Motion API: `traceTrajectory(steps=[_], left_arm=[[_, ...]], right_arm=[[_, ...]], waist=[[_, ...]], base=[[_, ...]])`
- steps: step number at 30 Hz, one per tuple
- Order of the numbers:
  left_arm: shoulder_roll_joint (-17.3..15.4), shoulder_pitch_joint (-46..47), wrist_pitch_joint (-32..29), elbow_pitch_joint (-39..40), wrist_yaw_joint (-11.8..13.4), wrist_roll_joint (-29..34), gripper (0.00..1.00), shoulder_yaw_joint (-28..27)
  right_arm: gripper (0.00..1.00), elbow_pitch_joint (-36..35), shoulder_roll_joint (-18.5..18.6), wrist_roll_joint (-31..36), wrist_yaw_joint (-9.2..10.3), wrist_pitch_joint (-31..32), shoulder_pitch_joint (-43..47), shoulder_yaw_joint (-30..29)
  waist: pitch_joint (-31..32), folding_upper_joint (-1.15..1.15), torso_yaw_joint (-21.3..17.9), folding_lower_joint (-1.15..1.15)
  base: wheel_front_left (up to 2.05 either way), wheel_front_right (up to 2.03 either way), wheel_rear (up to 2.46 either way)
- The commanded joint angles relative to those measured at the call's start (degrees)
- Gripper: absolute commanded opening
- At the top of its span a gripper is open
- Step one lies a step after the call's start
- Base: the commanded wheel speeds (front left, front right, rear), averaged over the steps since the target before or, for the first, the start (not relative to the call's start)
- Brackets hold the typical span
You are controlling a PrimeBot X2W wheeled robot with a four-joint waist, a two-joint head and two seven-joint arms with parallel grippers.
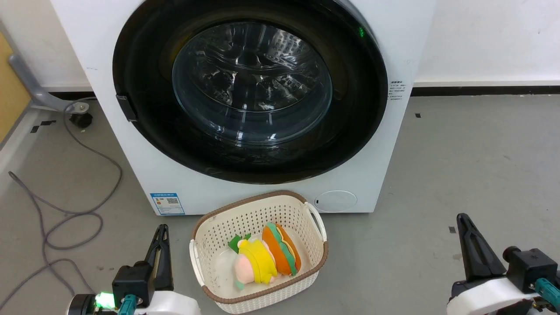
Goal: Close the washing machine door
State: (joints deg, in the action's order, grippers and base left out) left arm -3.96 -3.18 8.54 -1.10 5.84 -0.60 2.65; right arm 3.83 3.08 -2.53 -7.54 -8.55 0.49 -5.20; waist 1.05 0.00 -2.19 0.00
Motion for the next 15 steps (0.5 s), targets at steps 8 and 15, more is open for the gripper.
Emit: traceTrajectory(steps=[8,15], left_arm=[[0.3,1.21,-1.3,0.34,-0.91,0.23,0.0,-0.5],[0.39,1.43,-2.11,0.42,-1.47,0.27,0.0,-0.74]], right_arm=[[0.0,-0.82,-0.1,0.45,0.03,1.24,-0.23,0.78],[0.0,-1.16,-0.11,0.69,0.03,2.06,-0.26,1.27]], waist=[[-0.13,0.0,0.26,0.0],[-0.23,0.0,0.47,0.0]], base=[[0.0,0.0,0.0],[0.0,0.0,0.0]])
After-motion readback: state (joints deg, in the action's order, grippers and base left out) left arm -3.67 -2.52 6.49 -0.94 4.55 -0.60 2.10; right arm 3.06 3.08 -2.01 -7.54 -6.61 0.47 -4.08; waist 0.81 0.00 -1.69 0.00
